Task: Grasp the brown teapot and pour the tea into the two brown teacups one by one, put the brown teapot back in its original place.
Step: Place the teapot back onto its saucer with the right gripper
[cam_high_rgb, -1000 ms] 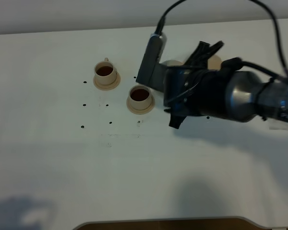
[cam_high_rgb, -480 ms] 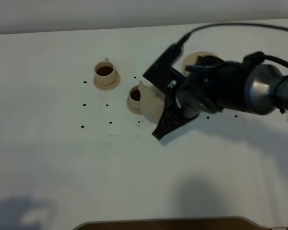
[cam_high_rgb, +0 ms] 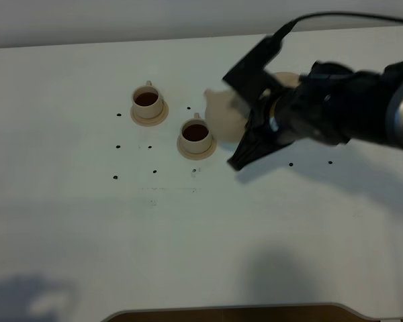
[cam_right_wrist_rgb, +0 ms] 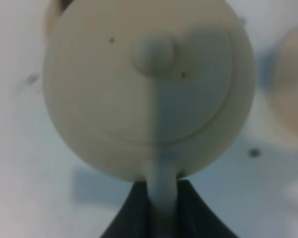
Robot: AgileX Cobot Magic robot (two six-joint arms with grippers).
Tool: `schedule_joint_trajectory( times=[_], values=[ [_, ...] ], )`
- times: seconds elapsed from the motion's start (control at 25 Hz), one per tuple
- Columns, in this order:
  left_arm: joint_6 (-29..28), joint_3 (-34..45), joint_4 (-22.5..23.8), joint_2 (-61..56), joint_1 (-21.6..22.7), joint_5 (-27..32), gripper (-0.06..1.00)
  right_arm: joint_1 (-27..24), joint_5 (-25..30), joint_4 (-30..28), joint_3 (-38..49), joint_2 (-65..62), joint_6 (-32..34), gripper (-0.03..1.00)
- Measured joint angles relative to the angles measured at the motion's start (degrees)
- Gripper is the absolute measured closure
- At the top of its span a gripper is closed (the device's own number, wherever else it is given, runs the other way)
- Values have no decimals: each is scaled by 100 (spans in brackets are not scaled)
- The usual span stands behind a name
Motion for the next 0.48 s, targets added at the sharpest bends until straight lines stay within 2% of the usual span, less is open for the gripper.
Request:
schedule_joint_trajectory(
  times=[0.48],
  values=[
    [0,0,0,0,0,0,46,-1212,90,31,-1489,1099,98,86]
  ],
)
